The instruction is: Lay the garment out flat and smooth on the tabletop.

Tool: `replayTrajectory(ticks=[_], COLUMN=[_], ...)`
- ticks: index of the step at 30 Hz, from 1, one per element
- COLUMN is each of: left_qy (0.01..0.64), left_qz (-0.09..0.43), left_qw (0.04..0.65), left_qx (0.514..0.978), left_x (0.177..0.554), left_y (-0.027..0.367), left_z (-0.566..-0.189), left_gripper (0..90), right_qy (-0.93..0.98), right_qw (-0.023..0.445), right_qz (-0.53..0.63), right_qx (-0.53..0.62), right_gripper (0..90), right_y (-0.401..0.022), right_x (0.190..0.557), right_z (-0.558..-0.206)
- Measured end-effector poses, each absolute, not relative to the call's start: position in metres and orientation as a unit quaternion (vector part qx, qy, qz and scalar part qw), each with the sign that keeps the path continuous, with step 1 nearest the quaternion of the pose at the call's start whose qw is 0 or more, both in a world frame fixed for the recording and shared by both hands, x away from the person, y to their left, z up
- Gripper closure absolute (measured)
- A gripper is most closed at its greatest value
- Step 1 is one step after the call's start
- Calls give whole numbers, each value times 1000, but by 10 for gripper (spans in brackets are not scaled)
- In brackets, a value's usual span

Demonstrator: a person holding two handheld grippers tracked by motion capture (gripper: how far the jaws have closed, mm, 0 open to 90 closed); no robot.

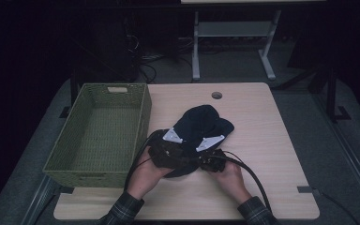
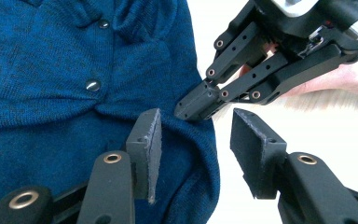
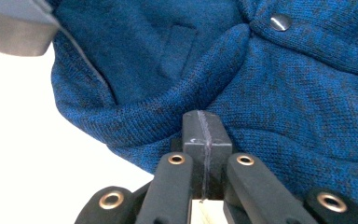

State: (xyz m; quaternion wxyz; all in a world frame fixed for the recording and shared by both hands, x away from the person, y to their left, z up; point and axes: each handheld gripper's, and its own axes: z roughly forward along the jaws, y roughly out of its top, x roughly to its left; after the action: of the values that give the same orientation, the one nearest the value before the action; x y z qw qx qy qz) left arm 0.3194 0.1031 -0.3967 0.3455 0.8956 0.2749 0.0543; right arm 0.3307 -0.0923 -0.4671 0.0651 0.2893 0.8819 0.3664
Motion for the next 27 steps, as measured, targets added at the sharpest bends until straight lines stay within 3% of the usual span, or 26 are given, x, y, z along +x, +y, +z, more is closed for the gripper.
replayTrajectory(ticks=[10,27], left_qy=[274,275], left_qz=[55,57], left_qw=[346,342], left_qx=[896,897], left_x=[319,320], left_y=[103,100], left_z=[-396,-401], left_gripper=[529,554], right_qy=[890,873], right_qw=[76,84], right_qz=[342,326], right_qx=[292,354], right_gripper=[900,899], right_y=[-120,-212], right_x=[319,303], right_z=[-463,-461])
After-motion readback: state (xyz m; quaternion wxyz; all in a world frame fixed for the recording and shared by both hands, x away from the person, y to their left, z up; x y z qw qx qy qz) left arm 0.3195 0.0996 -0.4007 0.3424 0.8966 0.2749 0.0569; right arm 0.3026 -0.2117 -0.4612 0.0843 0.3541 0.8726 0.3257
